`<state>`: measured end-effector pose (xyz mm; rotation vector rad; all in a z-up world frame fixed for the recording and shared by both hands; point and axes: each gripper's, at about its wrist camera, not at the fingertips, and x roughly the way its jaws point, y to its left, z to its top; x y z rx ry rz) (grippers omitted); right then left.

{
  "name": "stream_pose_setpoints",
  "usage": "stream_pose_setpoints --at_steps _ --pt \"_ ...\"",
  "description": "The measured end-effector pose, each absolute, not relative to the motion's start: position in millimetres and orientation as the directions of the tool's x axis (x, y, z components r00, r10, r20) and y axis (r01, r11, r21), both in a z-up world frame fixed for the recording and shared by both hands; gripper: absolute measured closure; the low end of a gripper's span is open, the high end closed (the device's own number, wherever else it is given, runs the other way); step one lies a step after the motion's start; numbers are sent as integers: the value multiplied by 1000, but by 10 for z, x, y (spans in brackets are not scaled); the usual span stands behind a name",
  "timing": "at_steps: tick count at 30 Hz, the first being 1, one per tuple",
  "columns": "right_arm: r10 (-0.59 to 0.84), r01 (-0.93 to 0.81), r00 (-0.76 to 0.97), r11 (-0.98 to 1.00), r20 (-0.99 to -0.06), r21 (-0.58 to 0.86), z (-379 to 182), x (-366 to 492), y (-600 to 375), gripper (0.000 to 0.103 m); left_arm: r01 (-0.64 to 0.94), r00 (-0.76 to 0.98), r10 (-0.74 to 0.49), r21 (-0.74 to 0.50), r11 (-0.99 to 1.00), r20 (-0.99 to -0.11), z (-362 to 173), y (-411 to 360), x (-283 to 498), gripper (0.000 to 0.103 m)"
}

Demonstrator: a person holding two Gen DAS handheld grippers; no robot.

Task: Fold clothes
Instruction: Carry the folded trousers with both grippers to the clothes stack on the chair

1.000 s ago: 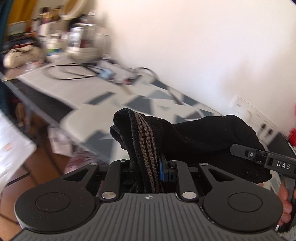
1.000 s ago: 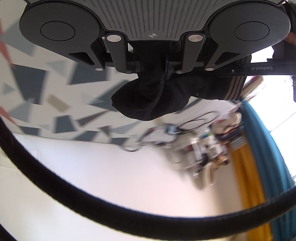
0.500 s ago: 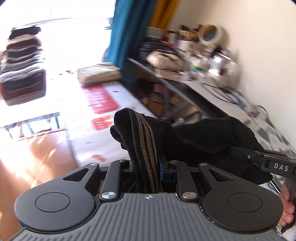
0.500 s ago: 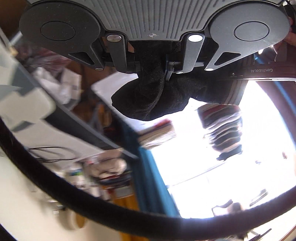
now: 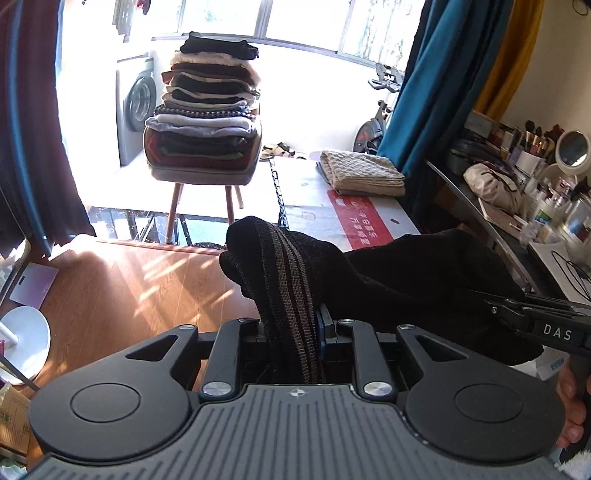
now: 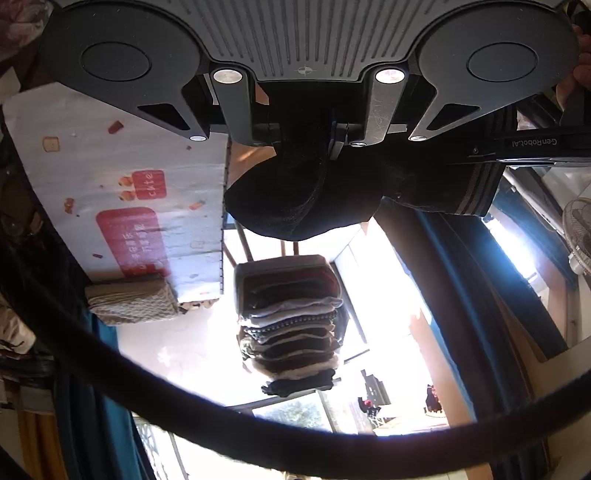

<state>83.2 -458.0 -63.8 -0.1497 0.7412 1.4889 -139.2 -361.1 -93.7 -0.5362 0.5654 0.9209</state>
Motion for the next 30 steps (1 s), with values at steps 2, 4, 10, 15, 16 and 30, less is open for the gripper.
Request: stream_pose_setpoints --at_steps 2,4,10,15,16,30 --pt "853 -931 -103 99 -511 351 -624 910 -4348 86 -848 481 584 -177 500 -653 -911 -3342 -1310 83" --pt "858 -925 -101 106 -504 366 -611 1055 -4131 86 -842 484 570 -177 509 -664 -882 -3030 -1150 83" --pt "868 -912 -68 146 -493 383 -554 1607 -3541 86 -810 499 533 -150 567 -683 -830 -2186 -582 83" --pt "855 -865 -52 220 -516 451 -635 2019 -3003 86 -792 506 511 -140 594 -694 -866 -1639 -287 83" --pt "851 -855 -53 231 -522 464 -641 2055 -2895 86 -793 506 510 -143 592 -696 -873 -1546 -261 83" --pt "818 -847 8 310 -575 431 -823 2148 -1284 86 -748 570 423 -233 621 -705 -1107 94 -472 83"
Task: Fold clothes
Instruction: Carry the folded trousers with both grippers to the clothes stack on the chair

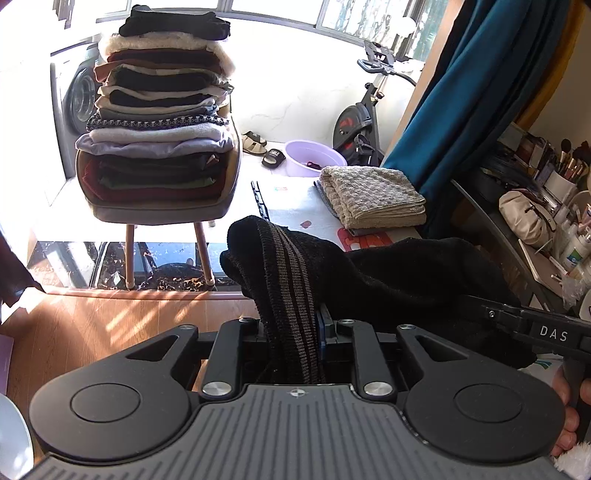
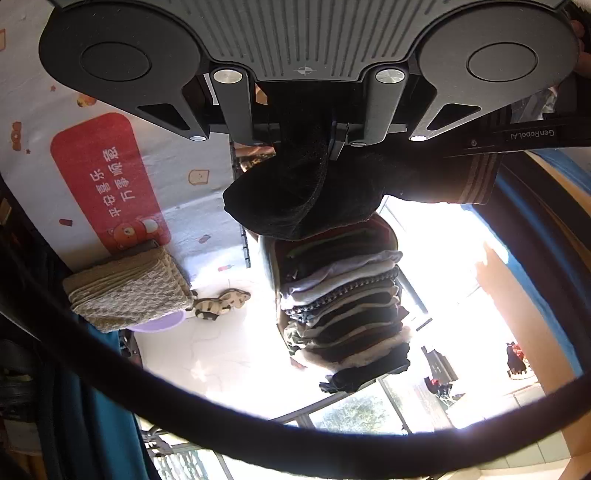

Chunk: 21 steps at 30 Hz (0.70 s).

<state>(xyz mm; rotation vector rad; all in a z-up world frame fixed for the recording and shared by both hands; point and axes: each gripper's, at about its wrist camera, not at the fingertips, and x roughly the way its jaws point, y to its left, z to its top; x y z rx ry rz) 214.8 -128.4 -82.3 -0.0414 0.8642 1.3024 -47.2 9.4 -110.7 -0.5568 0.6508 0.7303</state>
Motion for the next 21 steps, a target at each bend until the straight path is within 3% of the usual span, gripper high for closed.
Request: stream_pose_setpoints --at_steps 9,21 --pt "796 -829 94 395 -598 395 -694 1491 246 86 -698 606 365 -254 669 -707 -1014 1525 -1106 83" --pt "771 -837 108 411 -627 362 -653 935 1552 86 -703 619 334 -311 640 -711 -1166 2523 -1591 82"
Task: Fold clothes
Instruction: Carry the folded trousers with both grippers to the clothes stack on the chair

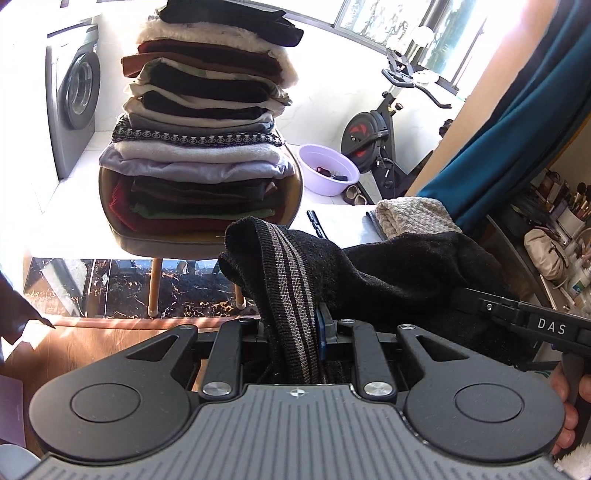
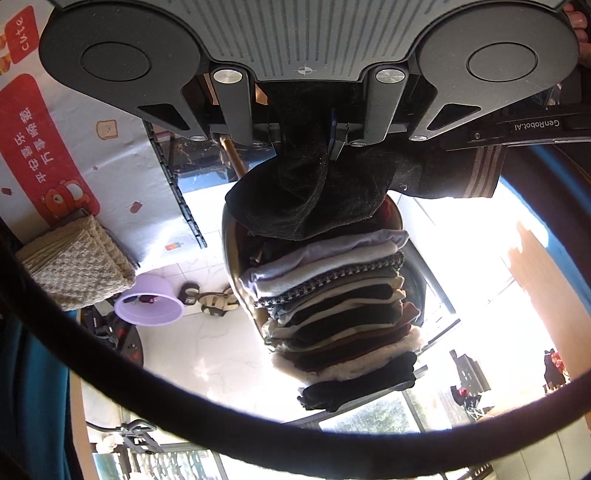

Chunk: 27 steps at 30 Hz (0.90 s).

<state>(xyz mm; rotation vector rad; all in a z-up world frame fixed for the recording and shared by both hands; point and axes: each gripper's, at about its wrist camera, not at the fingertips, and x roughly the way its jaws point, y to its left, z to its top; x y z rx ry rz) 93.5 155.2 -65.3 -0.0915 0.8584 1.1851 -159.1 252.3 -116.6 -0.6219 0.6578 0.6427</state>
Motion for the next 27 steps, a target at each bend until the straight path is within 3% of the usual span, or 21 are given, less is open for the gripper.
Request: stream_pose_setpoints --at_steps 10,16,20,23,27 --pt "753 -839 56 391 -655 378 -845 1120 2469 86 -719 597 354 -284 635 -720 -1209 3342 -1464 83" --pt "790 -842 37 354 -612 406 -851 1585 3266 86 -714 609 398 -256 652 -686 -1022 4172 -950 83" --pt "825 -851 65 340 -562 400 -595 2098 3757 86 -696 640 416 -259 670 -646 -780 4771 -510 83" --pt "864 -860 58 298 -500 414 -262 2539 4112 86 -676 686 433 -292 676 -585 -419 5256 -230 83" --pt "905 -900 24 205 -426 385 315 3083 4810 86 -664 710 490 -249 705 -506 184 5892 32 83"
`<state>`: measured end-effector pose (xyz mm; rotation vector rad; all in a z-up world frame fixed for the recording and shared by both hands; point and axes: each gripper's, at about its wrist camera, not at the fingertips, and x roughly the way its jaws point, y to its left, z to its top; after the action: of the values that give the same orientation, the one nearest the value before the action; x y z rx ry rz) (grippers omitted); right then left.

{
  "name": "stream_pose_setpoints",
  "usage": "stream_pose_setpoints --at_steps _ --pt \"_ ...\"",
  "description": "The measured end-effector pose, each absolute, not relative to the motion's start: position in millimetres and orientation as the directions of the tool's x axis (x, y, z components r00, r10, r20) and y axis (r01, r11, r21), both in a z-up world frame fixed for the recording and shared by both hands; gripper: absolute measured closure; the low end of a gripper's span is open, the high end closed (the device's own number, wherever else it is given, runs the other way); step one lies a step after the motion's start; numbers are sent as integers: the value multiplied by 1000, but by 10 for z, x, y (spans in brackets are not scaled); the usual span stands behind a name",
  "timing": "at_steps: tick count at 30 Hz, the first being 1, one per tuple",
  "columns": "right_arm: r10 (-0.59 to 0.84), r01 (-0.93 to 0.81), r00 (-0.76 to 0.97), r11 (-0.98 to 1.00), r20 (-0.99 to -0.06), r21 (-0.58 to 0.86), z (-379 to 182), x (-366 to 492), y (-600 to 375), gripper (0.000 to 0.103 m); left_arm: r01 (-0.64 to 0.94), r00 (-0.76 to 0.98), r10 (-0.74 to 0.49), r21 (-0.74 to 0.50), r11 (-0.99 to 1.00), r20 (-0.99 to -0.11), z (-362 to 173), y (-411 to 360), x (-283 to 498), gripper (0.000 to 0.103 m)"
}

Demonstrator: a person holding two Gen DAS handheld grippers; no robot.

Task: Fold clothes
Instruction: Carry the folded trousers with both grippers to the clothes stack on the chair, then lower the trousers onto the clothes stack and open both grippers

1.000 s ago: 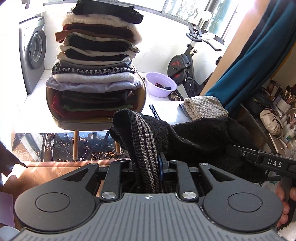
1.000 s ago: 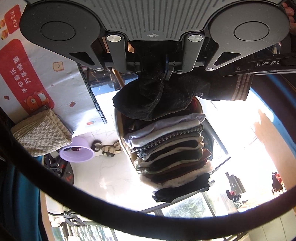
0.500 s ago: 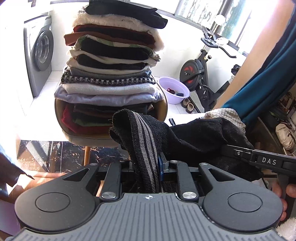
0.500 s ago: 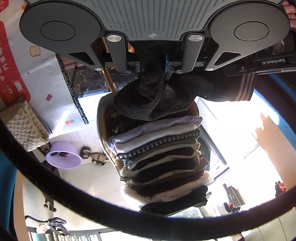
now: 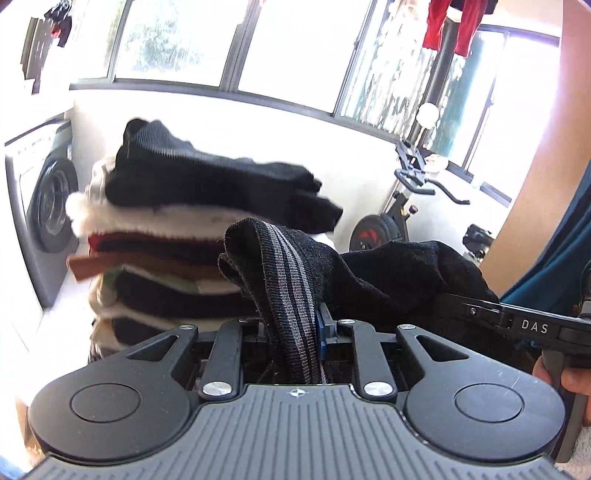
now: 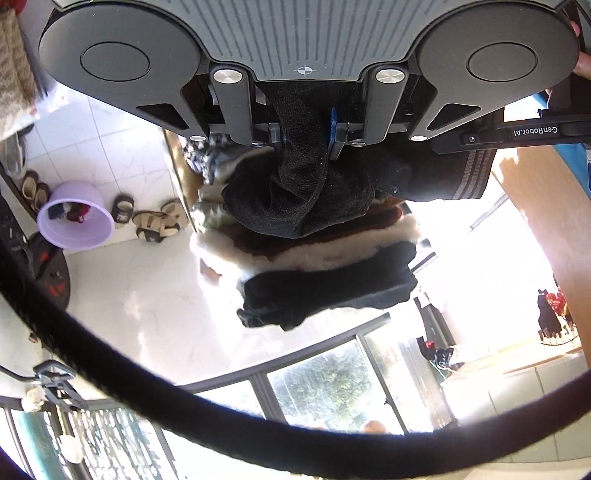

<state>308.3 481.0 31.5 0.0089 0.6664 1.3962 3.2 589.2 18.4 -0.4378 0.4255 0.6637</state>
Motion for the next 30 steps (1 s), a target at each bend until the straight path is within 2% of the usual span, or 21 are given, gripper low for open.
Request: stream_pose_setpoints --at_steps 4,7,12,16,25,26,28,29,30 --pt "938 -909 -3 142 -345 393 1020 3511 5578 86 -656 715 537 -166 736 -448 855 6513 262 83" --pt "952 -912 -14 113 -306 393 1413 3732 6137 86 -659 711 550 -142 739 -438 1188 7050 406 83" --pt "945 -906 16 152 -328 394 1644 3999 7076 85 -646 714 532 -136 751 -454 1367 7913 578 82" --pt "931 -872 37 209 -364 444 1545 4252 7791 85 -629 713 503 -129 766 -489 1265 8509 726 82" --pt "872 -834 33 293 -488 467 811 4186 8889 84 -625 664 440 -125 770 -604 740 9464 929 80" --pt "863 -840 44 305 -503 449 714 4149 8946 83 -630 649 439 -115 768 -621 633 9524 952 78" --pt "839 -846 75 340 -539 411 514 4086 9063 74 -639 616 436 -93 763 -656 415 9638 1001 71" --pt "823 -845 93 363 -560 393 411 4063 9126 71 -644 599 434 -82 761 -673 305 9695 1025 63" --pt "806 -843 117 389 -580 371 322 4067 9174 63 -639 607 432 -87 764 -667 276 9693 1002 58"
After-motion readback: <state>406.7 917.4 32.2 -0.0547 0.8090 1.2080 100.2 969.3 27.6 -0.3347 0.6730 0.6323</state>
